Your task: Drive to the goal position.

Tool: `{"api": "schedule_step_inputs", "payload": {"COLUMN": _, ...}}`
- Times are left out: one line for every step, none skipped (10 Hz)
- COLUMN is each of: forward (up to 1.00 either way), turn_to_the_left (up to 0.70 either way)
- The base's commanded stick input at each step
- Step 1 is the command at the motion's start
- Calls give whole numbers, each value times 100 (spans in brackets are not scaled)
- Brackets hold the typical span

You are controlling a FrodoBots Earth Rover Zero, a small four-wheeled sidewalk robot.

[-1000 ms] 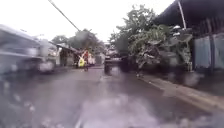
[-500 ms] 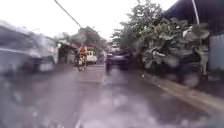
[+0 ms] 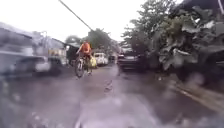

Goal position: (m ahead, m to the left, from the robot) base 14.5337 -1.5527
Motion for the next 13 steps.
{"api": "schedule_step_inputs", "payload": {"forward": 100, "turn_to_the_left": 15}}
{"api": "schedule_step_inputs", "payload": {"forward": 100, "turn_to_the_left": 0}}
{"api": "schedule_step_inputs", "payload": {"forward": 100, "turn_to_the_left": 0}}
{"api": "schedule_step_inputs", "payload": {"forward": 100, "turn_to_the_left": 5}}
{"api": "schedule_step_inputs", "payload": {"forward": 100, "turn_to_the_left": 27}}
{"api": "schedule_step_inputs", "payload": {"forward": 100, "turn_to_the_left": 27}}
{"api": "schedule_step_inputs", "payload": {"forward": 100, "turn_to_the_left": 27}}
{"api": "schedule_step_inputs", "payload": {"forward": 100, "turn_to_the_left": 27}}
{"api": "schedule_step_inputs", "payload": {"forward": 100, "turn_to_the_left": 27}}
{"api": "schedule_step_inputs", "payload": {"forward": 100, "turn_to_the_left": 27}}
{"api": "schedule_step_inputs", "payload": {"forward": 100, "turn_to_the_left": 27}}
{"api": "schedule_step_inputs", "payload": {"forward": 100, "turn_to_the_left": 26}}
{"api": "schedule_step_inputs", "payload": {"forward": 100, "turn_to_the_left": 0}}
